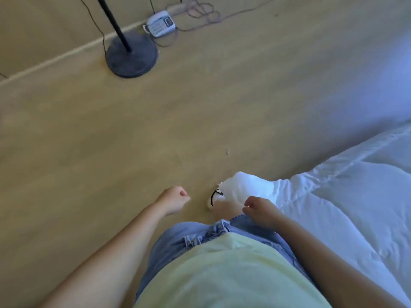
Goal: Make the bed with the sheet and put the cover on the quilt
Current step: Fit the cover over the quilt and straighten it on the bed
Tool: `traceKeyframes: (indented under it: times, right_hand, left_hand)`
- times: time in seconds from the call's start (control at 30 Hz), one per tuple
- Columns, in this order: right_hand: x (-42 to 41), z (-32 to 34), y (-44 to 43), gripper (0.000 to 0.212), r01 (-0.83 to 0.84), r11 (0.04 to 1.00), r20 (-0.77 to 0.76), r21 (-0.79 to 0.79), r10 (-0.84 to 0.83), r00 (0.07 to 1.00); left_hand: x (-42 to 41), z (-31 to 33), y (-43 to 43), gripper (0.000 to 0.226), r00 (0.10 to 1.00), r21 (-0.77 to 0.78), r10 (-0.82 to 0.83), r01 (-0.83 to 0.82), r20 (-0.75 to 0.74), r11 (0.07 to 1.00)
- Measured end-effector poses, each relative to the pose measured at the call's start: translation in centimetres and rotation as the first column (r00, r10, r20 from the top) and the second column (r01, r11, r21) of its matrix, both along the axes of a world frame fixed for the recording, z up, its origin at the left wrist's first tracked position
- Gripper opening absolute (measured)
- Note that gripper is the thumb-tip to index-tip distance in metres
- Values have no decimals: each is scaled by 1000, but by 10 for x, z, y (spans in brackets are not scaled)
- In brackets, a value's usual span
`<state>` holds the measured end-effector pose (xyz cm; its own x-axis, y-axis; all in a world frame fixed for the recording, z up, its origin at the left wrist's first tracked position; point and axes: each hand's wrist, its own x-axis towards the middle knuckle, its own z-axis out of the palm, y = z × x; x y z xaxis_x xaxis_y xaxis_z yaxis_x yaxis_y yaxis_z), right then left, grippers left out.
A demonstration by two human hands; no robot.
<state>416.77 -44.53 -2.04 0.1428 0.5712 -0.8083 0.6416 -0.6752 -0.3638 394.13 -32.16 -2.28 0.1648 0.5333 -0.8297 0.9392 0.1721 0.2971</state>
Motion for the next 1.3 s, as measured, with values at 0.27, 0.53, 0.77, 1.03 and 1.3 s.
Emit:
traceKeyframes:
  times: [0.27,0.53,0.77,1.03,1.3]
  right_hand:
    - [170,18,121,17,224,974,86,32,-226,970]
    - [328,-3,222,24,566,822,89,61,-569,817]
    - [461,12,290,23,754,657,94,33,-753,652]
    - [626,-3,291,17,925,371,62,79,-928,367]
    - [875,2,230,38,954,289,53,79,-957,286]
  left_hand:
    - [197,11,176,6,961,71,-268,264,60,962]
    - [405,-14,343,7,863,73,-498,494,79,867]
    - [626,3,448,23,476,-30,-879,879,-15,476]
    - [879,-5,434,30,174,-7,-983,985,-55,175]
    - [1096,5,376,27,209,-43,-978,977,0,209]
